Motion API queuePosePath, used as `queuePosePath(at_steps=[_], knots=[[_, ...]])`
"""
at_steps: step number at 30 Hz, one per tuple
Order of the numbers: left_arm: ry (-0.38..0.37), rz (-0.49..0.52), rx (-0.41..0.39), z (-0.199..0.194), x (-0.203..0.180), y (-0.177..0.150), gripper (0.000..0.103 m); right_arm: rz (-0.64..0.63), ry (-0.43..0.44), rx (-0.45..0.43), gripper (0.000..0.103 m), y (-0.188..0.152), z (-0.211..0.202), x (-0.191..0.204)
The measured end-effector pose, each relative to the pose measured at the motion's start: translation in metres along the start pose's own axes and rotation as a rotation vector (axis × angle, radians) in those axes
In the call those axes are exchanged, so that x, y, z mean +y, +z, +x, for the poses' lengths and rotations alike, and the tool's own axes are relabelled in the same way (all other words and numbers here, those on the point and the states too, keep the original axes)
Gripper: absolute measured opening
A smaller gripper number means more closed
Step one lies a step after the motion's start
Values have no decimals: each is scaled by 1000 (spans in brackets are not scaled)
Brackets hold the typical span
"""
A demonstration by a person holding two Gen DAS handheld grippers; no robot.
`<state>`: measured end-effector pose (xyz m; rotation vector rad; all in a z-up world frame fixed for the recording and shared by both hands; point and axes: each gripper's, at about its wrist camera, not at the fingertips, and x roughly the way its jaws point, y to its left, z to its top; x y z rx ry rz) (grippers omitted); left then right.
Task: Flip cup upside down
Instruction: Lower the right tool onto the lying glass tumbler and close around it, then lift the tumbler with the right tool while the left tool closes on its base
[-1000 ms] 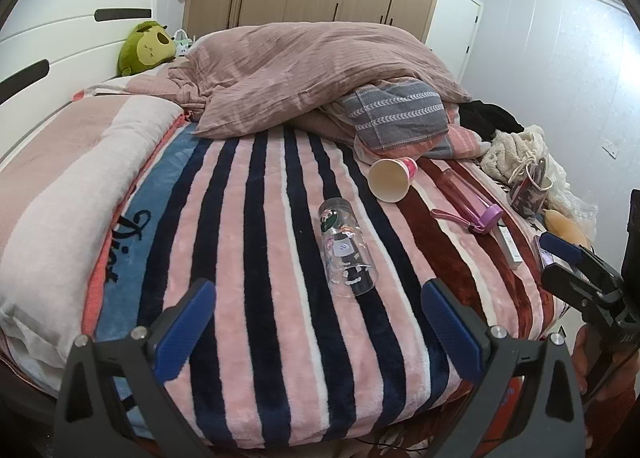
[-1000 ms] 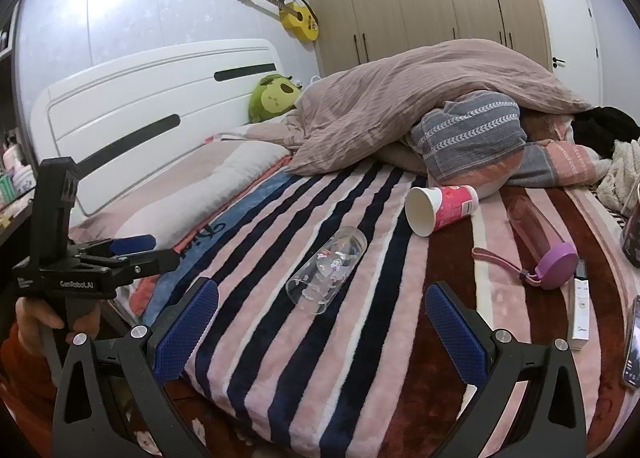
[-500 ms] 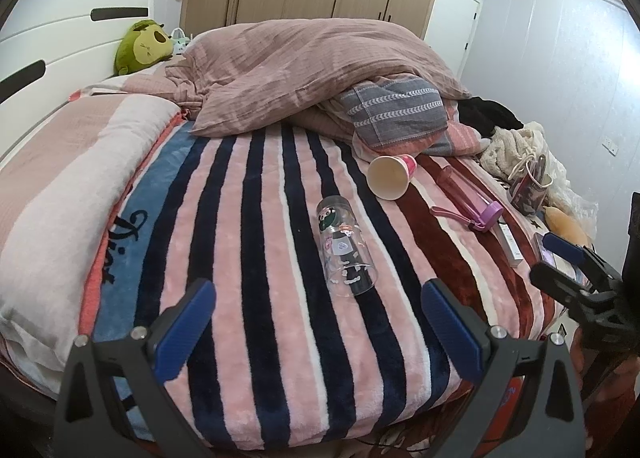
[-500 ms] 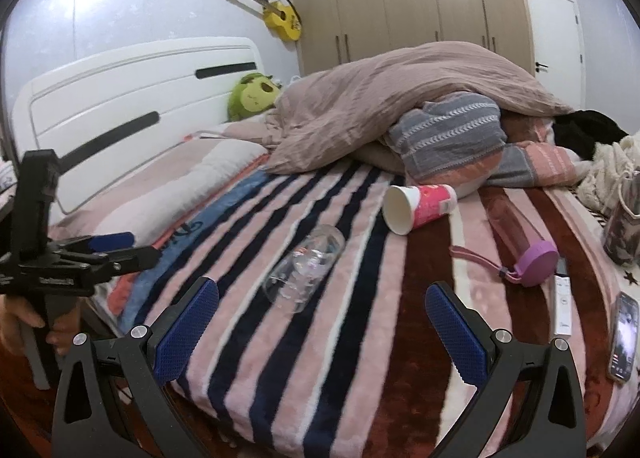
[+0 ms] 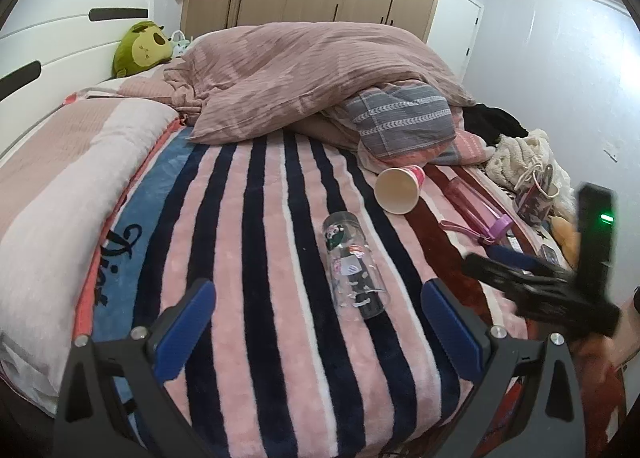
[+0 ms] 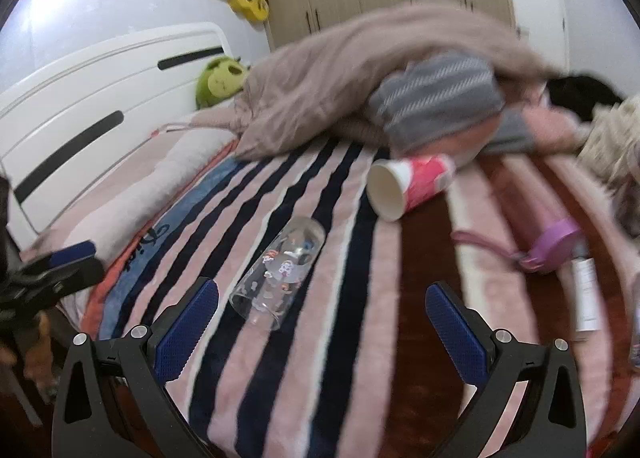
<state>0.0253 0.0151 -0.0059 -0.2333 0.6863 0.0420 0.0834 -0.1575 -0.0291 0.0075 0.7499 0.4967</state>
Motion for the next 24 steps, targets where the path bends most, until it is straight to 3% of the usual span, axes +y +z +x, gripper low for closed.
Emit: queuePosePath(at_steps=[6, 12, 14, 17, 18, 24], knots=[[16, -20, 16, 8, 11, -1, 102, 182, 159, 171, 103, 5, 94, -15], [31, -41, 21, 8, 20, -3, 102, 285, 264, 275, 103, -7, 150, -10], [34, -49, 24, 8, 23, -4, 102, 274, 225, 272, 100, -10, 155, -5], [10, -90, 33, 7, 32, -5, 102, 245, 194, 259, 78, -11, 153, -1], [-16, -117, 35, 6, 36, -6, 102, 243, 218, 257, 63, -12, 151, 1], [-95, -161, 73, 15, 36, -11, 102, 132, 196, 262, 60, -25, 117, 13]])
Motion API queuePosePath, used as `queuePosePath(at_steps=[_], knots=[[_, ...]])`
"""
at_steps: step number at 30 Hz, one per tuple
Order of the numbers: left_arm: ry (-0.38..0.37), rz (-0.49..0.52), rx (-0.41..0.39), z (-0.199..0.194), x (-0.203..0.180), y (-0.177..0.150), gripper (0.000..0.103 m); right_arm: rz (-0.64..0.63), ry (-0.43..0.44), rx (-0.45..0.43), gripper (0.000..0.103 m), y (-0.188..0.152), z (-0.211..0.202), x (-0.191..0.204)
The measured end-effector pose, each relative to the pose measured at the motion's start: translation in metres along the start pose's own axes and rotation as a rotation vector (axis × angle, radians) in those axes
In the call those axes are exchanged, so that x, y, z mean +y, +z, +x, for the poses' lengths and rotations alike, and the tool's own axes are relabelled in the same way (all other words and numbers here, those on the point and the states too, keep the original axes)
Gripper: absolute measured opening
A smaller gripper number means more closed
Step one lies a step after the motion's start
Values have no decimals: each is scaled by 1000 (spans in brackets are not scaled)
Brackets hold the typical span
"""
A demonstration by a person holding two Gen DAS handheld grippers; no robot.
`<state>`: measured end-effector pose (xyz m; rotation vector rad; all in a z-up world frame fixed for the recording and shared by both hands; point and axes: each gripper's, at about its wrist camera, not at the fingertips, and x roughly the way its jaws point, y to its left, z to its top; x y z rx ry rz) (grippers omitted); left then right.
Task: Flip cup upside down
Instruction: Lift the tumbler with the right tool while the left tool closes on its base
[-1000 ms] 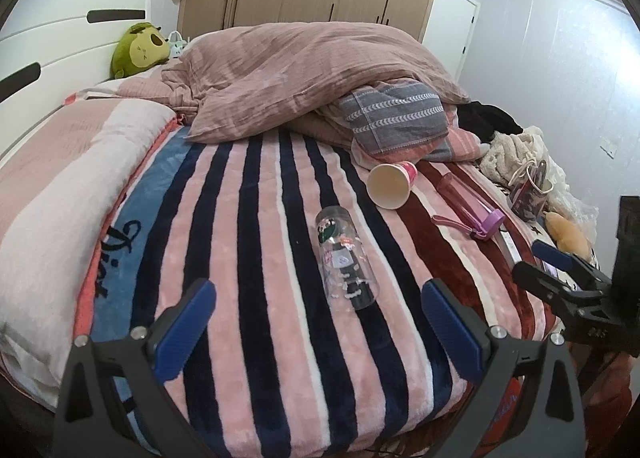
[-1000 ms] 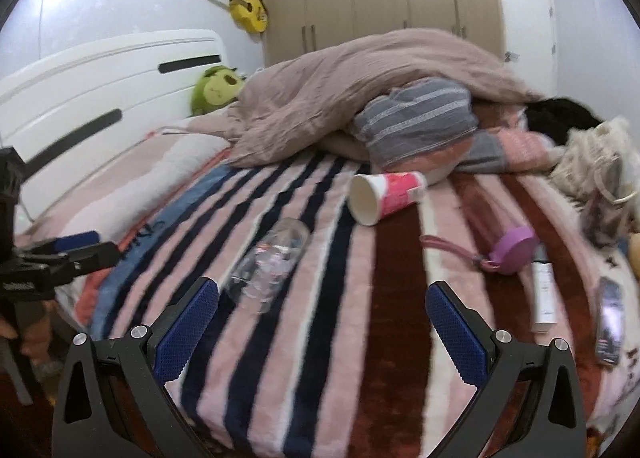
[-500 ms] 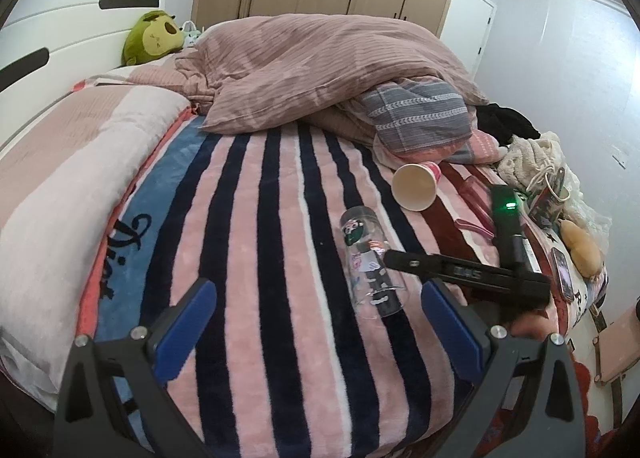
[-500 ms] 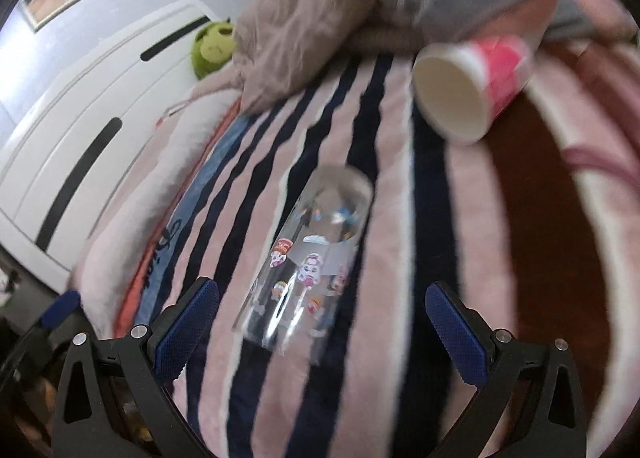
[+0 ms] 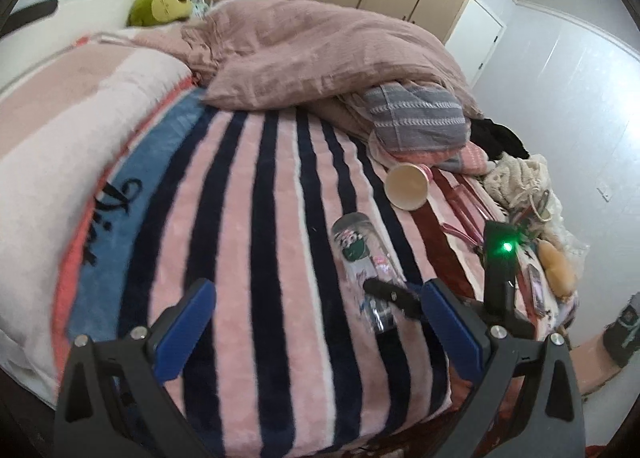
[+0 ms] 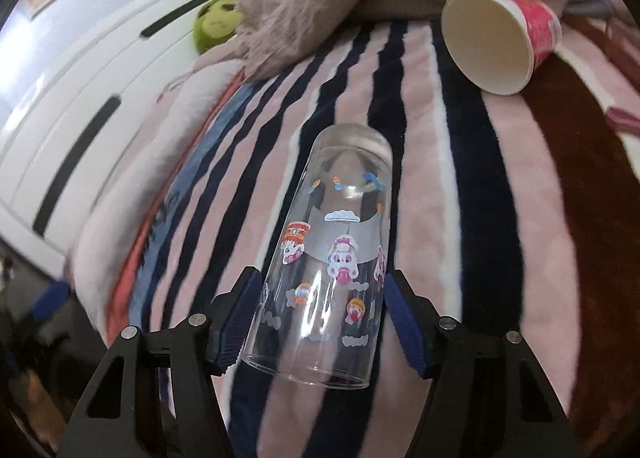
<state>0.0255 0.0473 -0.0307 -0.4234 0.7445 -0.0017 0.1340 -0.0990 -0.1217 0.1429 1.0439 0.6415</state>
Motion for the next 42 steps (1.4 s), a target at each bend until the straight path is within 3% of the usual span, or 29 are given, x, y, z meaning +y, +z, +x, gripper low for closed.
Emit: queuePosePath(at_steps=[8, 14, 19, 23, 28, 30, 33, 37, 42], knots=[[-158, -75, 189, 59, -15, -21, 102, -114, 52, 58, 61, -52, -37, 11], [-150, -79, 310, 119, -34, -34, 101, -100, 106, 25, 60, -68, -44, -1], [-120, -53, 363, 153, -49, -33, 85, -107, 150, 14, 61, -71, -42, -6], [-84, -28, 365, 171, -53, -26, 72, -123, 196, 46, 64, -65, -38, -9], [-85, -16, 378, 182, -50, -17, 68, -90, 218, 67, 70, -44, -18, -13], [-87, -3, 380, 182, -49, -15, 65, -21, 239, 82, 68, -34, -4, -19], [-98, 5, 379, 180, -46, -4, 64, -37, 198, 76, 66, -26, 0, -9], [-126, 63, 312, 165, -52, 20, 61, -92, 143, 23, 61, -10, -10, 6], [-178, 119, 225, 138, -53, 55, 56, -162, 160, -94, 54, 17, -34, 16]])
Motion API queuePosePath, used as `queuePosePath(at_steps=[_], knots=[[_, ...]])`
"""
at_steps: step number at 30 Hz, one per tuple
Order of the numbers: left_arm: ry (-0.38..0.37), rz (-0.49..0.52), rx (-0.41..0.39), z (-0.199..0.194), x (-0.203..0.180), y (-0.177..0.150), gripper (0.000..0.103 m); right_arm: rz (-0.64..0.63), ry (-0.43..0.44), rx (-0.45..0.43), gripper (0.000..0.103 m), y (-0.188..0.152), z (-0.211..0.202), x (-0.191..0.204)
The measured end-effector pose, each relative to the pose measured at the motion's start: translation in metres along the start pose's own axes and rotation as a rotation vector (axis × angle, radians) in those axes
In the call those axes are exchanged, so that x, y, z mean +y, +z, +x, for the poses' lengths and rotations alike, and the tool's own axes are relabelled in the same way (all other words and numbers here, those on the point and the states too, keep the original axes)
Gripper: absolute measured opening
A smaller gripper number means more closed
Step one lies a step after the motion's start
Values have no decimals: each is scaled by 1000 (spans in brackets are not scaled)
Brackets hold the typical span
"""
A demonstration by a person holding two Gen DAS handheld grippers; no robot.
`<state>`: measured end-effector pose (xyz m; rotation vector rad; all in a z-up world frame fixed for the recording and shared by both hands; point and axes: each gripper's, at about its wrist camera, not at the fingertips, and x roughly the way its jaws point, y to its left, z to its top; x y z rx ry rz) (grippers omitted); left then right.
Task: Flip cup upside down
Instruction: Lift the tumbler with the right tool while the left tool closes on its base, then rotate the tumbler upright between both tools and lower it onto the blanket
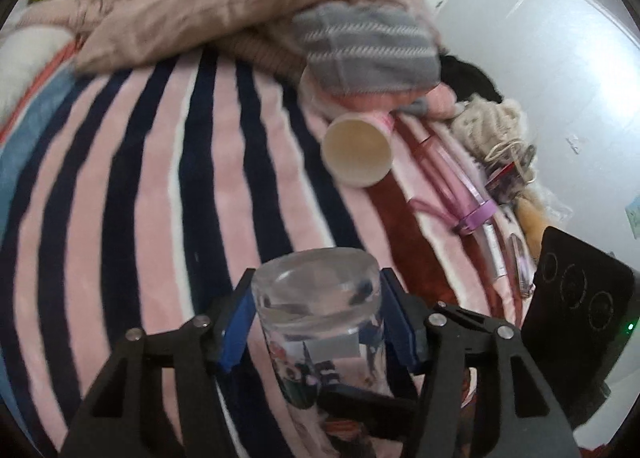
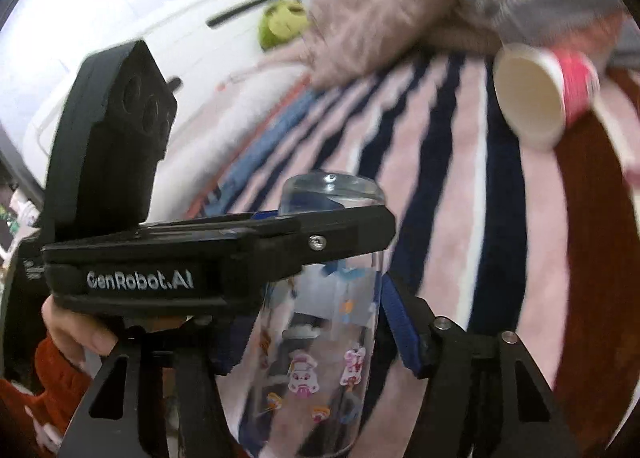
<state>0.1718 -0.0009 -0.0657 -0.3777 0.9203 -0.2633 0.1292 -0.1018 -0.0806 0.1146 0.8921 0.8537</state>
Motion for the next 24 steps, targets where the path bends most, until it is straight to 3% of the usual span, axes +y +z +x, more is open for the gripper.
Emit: queuePosePath(at_steps=[3, 10, 13, 20, 24], knots=[[-5, 62, 9, -7, -2, -4, 56, -85, -15, -47, 52, 3, -8, 14], [-46, 151, -37, -33, -27, -36, 55, -233, -58, -90, 55, -33, -30, 44], [-77, 186, -44, -45, -41, -51, 55, -253, -57, -106, 60, -56, -47, 56], [-45, 240, -65, -52, -61, -73, 58, -256, -82, -109, 60, -81, -60, 62], [-53, 230, -41, -52, -60, -75, 68, -258, -67, -102, 60, -84, -63, 62]])
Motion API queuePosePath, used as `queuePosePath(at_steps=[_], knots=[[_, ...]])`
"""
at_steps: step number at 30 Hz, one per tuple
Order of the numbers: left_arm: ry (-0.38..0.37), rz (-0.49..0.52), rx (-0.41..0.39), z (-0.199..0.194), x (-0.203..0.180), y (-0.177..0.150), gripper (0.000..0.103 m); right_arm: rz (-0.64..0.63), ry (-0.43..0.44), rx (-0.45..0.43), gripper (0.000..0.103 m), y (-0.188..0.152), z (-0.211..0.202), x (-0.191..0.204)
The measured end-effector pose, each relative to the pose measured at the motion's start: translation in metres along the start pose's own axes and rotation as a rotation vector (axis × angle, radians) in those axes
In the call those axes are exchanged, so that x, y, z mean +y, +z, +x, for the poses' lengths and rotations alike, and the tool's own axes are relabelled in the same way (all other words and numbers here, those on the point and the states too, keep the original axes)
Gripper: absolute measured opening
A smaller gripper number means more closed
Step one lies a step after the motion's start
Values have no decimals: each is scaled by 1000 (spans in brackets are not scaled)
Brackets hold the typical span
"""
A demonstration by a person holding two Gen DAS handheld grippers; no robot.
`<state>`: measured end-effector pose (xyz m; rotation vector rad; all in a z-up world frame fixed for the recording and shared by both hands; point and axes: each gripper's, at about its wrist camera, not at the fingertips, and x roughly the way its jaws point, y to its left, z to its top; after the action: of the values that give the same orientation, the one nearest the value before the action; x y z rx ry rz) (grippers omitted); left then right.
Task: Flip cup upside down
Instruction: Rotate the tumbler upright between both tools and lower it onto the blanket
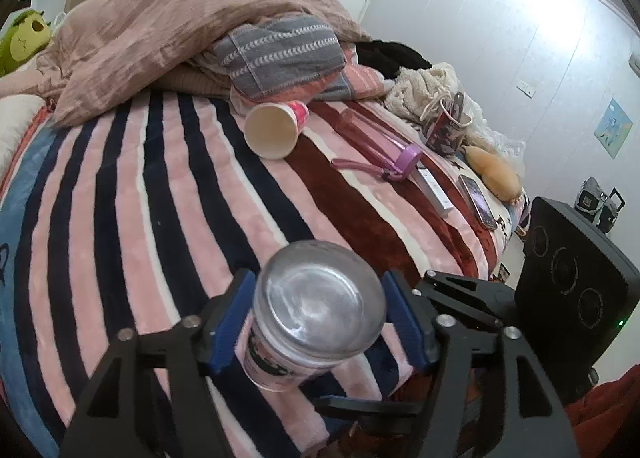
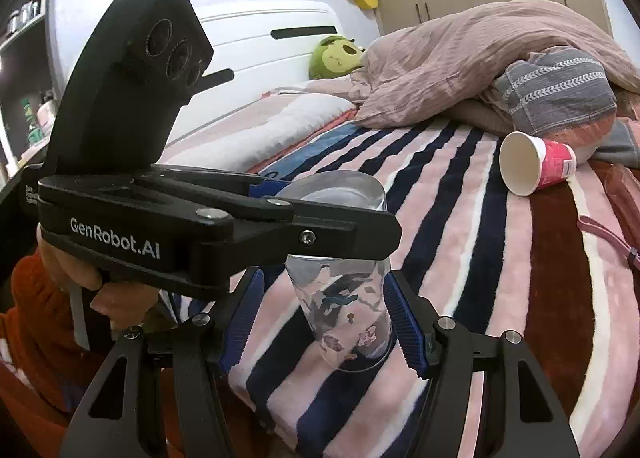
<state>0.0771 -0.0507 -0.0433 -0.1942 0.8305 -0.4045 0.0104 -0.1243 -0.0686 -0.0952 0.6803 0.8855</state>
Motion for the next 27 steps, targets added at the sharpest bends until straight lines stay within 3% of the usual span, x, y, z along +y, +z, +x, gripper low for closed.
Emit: queuePosePath(at_steps=[8, 10, 11, 14, 21, 27], knots=[[18, 1, 2, 6, 0, 0, 71, 32, 6, 35, 69, -5, 9, -7], [20, 6, -8, 8, 0, 0, 68, 48, 18, 29, 71, -5, 12, -11], [30, 12, -10, 10, 1, 1, 60, 63, 33, 25, 71, -5, 14, -15], [31, 13, -6, 15, 3, 6, 60, 90, 54, 5, 77, -1, 26, -26], [83, 152, -51, 11, -9, 27, 58, 26, -11, -38, 57, 27, 35, -28], [50, 151, -24, 27, 5, 25, 58, -33, -54, -29, 56, 29, 46, -33]])
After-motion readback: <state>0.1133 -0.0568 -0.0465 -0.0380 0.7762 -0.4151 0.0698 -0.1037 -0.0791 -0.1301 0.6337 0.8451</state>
